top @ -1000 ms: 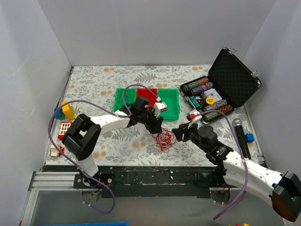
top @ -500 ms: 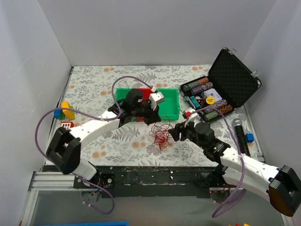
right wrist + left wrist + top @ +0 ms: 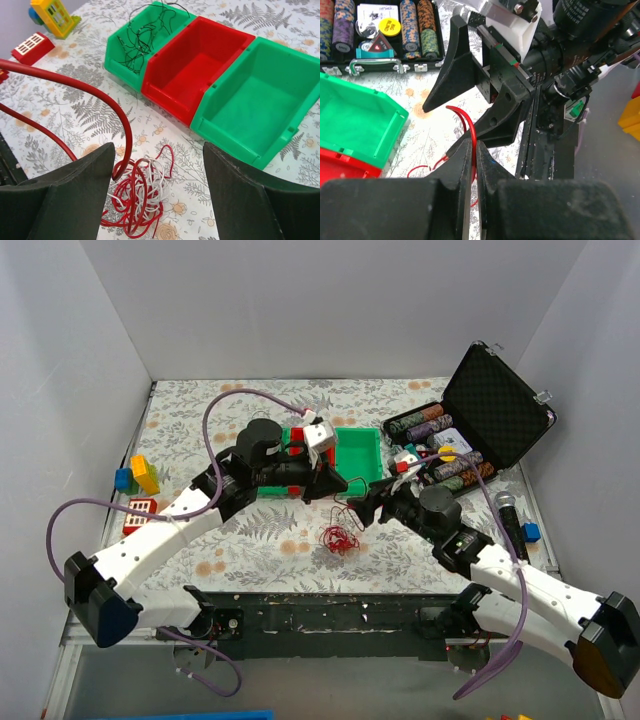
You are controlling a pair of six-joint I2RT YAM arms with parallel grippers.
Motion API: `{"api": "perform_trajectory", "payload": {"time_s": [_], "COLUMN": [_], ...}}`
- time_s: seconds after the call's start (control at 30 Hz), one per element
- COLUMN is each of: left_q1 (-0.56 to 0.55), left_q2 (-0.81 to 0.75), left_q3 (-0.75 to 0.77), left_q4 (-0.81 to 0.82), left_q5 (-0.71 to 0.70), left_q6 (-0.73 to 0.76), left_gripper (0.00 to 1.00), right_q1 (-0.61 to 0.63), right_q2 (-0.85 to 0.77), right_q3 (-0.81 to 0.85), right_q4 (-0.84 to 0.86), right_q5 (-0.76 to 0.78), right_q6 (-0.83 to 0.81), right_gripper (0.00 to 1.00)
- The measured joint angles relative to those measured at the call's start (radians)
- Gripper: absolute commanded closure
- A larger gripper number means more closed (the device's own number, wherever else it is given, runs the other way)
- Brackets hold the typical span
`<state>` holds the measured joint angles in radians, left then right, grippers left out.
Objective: Untangle the cables
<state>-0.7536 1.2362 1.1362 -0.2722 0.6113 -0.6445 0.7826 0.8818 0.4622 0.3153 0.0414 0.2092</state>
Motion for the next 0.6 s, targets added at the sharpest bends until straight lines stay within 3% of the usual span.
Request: {"api": "perform_trajectory", "payload": {"time_s": [0.2, 0.6], "left_q1": [-0.017, -0.062], "left_q2": [0.016, 0.156], "left_q3": [0.111, 0.526], "left_q4": [-0.037, -0.036], "left_q5": [0.020, 0.016], "left_q6": [-0.018, -0.035], "left_gripper": [1.00, 1.00], "right_q1": [0.000, 0.000], "right_q2": [0.037, 0.190], "right_q3": [0.018, -0.016], "right_q4": [0.035, 0.171], "right_q5": [-0.076, -0.209], "right_q6": [0.002, 0.079], "right_gripper": [0.22, 0.27]}}
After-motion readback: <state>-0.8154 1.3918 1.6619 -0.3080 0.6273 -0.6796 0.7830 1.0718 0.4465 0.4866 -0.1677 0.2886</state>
